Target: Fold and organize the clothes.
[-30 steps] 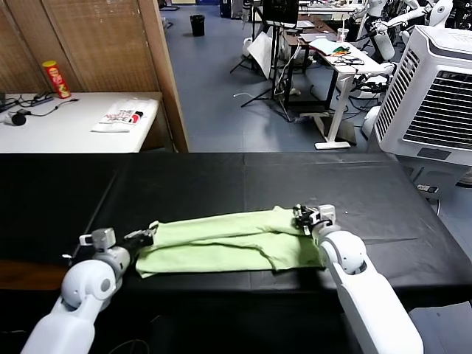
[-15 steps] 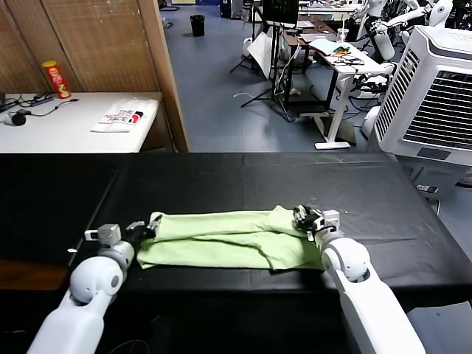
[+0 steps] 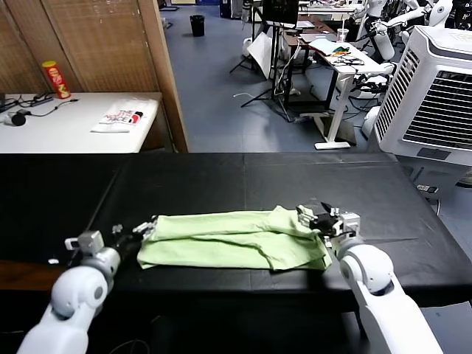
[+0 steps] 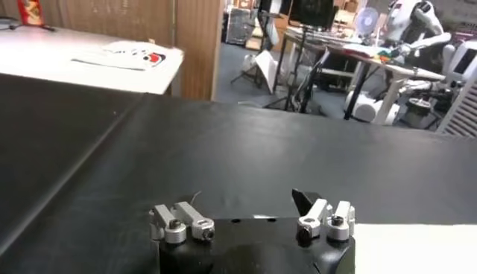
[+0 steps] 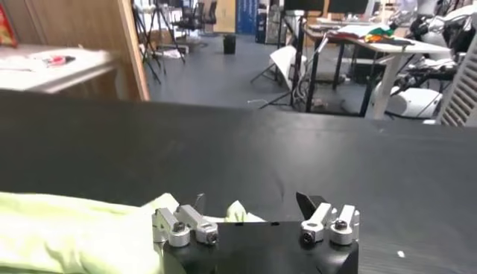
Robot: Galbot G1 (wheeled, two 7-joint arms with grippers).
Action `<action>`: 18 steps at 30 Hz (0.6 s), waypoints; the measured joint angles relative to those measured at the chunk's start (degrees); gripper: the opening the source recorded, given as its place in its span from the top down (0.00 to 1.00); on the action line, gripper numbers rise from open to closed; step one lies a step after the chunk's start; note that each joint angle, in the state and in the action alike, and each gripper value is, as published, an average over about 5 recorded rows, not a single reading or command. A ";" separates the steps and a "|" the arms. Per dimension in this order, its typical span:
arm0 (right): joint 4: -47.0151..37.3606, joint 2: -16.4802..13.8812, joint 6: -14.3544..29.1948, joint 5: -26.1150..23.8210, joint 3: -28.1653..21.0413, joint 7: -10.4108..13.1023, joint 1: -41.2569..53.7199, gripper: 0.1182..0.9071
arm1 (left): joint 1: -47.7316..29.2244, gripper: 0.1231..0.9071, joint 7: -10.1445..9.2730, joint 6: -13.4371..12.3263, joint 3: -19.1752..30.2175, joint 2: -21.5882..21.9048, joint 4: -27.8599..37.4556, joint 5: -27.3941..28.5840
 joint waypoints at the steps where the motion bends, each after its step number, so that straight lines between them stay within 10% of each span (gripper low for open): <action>1: 0.88 -0.05 0.00 0.17 0.35 -0.06 -0.60 0.14 | 0.78 0.14 0.07 -0.10 -0.03 -0.58 -0.22 0.40; 8: 5.25 -0.30 0.07 0.67 1.75 -0.29 -3.34 0.14 | 2.67 0.24 1.02 -0.78 0.21 -3.43 0.10 2.96; 18: 7.44 -0.16 0.51 -0.56 2.02 -0.68 -4.25 0.14 | 2.37 0.89 1.41 -0.90 1.00 -5.38 1.46 6.21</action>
